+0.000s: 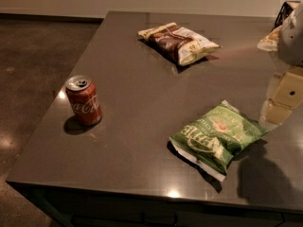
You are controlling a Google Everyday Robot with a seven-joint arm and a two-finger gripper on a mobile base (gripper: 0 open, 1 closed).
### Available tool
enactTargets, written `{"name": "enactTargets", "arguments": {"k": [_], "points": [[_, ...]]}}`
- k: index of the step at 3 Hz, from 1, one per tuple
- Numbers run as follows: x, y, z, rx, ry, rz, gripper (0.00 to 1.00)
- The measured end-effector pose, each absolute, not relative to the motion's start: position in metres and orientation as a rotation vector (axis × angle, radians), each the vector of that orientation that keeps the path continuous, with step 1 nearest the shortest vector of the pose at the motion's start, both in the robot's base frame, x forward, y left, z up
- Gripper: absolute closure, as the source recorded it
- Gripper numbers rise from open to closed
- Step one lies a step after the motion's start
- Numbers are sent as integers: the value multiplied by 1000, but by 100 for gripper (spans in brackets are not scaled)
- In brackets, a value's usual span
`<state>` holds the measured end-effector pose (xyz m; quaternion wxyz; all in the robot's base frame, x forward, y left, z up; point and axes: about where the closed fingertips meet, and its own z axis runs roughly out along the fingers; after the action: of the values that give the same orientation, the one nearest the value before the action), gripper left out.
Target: Move green jalapeno chip bag near coke can
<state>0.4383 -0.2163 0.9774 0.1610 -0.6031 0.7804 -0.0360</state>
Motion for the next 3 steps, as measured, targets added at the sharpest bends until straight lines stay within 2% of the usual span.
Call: {"name": "enactTargets", "arguments": {"k": [1, 3], "points": [[438, -216, 977, -1722, 2228, -103, 0], [501, -202, 972, -1595, 2214, -84, 0]]}}
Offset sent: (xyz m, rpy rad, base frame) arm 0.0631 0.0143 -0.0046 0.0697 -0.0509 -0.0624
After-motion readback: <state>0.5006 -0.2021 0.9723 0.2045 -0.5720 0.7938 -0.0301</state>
